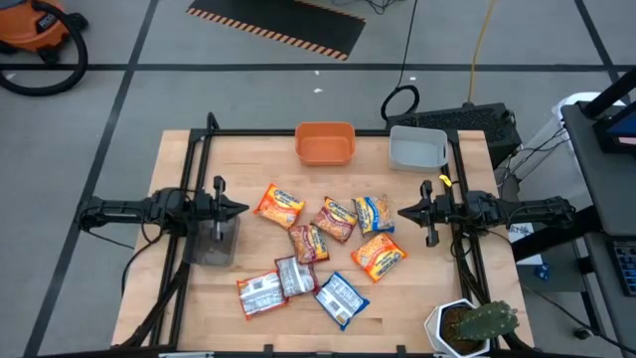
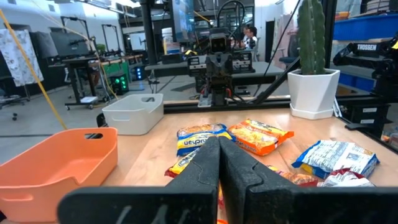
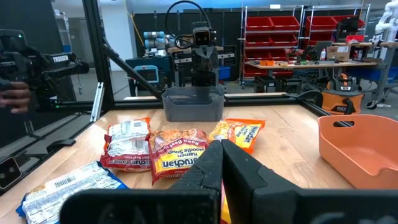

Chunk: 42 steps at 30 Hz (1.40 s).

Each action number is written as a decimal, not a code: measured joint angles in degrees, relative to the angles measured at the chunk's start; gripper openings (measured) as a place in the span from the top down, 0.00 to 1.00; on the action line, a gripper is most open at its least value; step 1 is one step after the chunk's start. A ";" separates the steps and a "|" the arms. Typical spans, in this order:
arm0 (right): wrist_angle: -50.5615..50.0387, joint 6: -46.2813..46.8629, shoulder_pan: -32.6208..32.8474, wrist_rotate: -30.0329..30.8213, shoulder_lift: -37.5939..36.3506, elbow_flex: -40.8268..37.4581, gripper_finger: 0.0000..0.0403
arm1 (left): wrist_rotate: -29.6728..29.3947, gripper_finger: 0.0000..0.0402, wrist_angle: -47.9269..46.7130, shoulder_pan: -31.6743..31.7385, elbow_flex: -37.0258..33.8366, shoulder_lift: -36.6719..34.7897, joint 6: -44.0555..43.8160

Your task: Sort Maruchan noodles

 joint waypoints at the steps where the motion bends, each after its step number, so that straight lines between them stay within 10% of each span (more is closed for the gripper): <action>1: 0.07 0.00 -0.01 0.01 0.00 0.00 1.00 | 0.00 0.99 0.00 0.02 0.02 0.01 -0.67; 17: 5.69 -0.57 -0.04 1.76 -0.01 0.00 1.00 | -1.42 0.99 0.15 1.48 5.66 0.04 -8.74; 42: 5.55 14.89 -0.02 1.79 0.43 0.00 1.00 | -7.13 0.99 -56.30 1.79 69.68 41.27 -11.69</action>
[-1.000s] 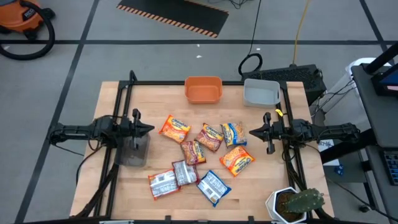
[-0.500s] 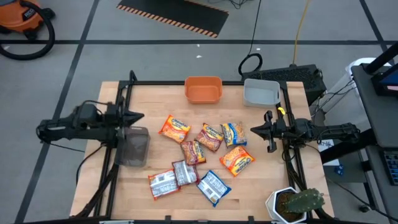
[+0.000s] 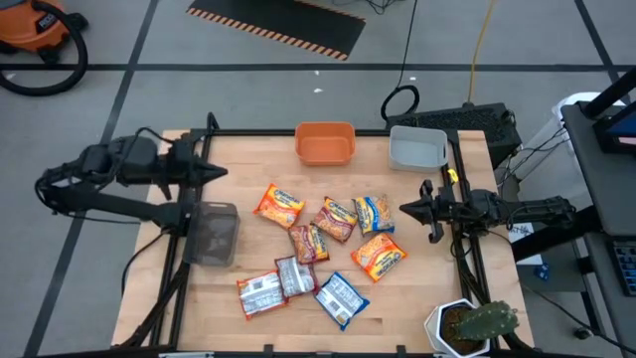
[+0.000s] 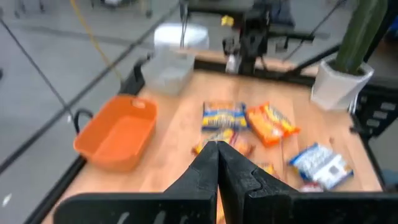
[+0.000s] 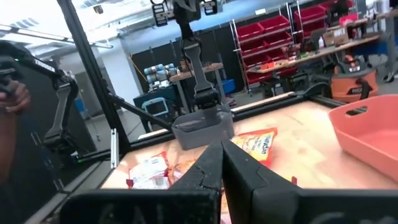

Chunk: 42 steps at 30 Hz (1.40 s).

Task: Sort Maruchan noodles
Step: Put the top orange noodle pack into the gray bin

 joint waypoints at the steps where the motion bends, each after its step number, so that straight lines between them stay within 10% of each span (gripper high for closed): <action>1: -0.03 0.38 0.00 0.00 0.14 0.00 1.00 | 0.00 0.99 -1.62 0.00 1.34 1.30 -0.47; 18: -0.65 12.17 0.00 2.82 11.98 2.76 1.00 | -3.34 0.99 -11.15 1.66 1.90 16.14 -4.07; 33: -32.93 1.59 0.02 6.08 35.85 40.23 1.00 | -3.41 0.99 3.77 1.13 -14.43 16.46 -3.76; 42: -37.95 1.59 0.02 5.99 49.15 48.24 1.00 | -4.96 0.91 6.38 3.47 -22.53 16.57 -11.10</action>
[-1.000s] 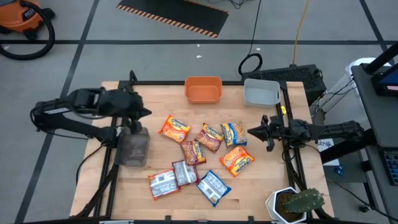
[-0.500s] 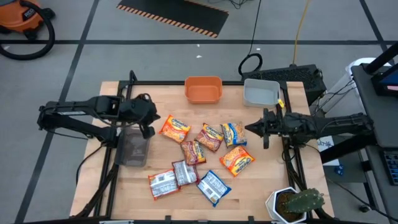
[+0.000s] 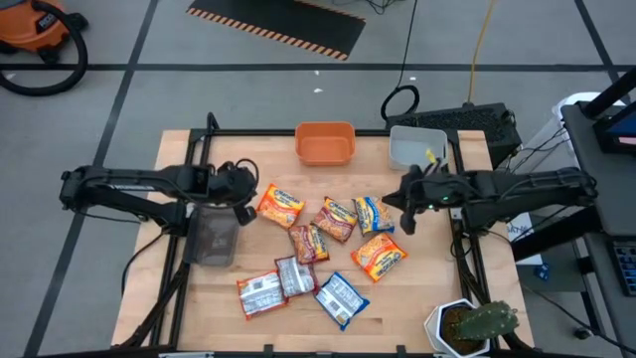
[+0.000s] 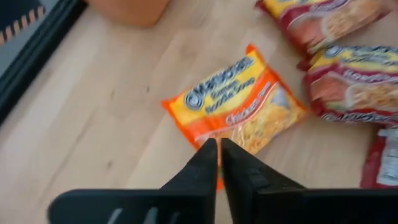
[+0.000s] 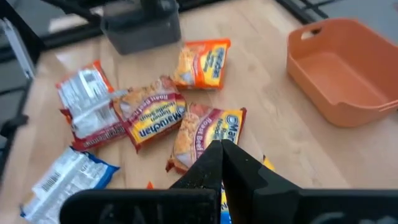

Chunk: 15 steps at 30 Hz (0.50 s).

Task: Sort Maruchan noodles
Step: Put the top orange noodle pack into the gray bin

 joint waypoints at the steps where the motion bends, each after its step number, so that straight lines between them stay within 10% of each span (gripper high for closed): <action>1: -0.14 0.00 0.00 0.00 1.24 0.04 1.00 | -0.13 0.88 0.08 0.00 -0.63 0.31 -1.07; 15: -0.30 -2.38 0.00 -0.41 6.72 0.19 1.00 | 0.60 0.48 -0.22 -4.60 -1.91 13.33 -4.16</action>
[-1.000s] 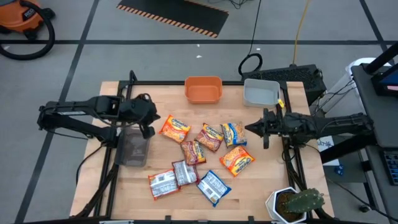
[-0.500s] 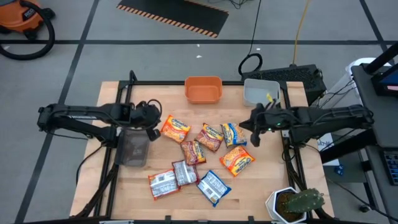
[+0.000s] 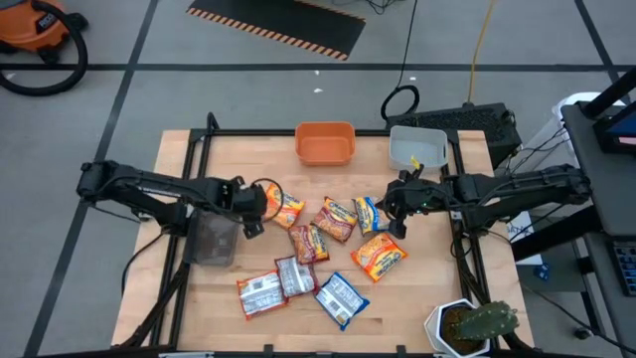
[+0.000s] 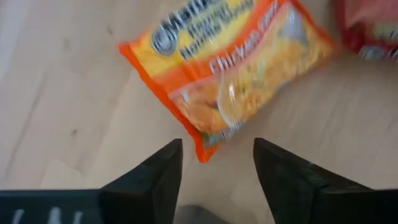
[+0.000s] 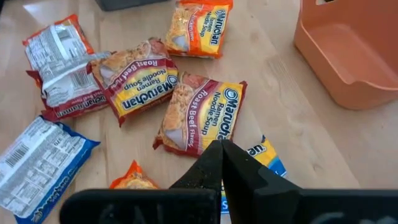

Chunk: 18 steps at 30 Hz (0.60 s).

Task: Sort Maruchan noodles
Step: Put the top orange noodle pack into the gray bin

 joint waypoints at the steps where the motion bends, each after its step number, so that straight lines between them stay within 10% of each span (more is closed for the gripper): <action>1: 0.02 -0.63 0.00 0.10 -0.02 0.00 1.00 | 0.04 0.47 -0.10 -0.21 0.00 0.87 -0.71; 18: 0.09 -6.19 -0.03 4.98 -0.07 0.00 0.78 | -3.79 0.36 0.11 0.68 0.00 11.81 -6.36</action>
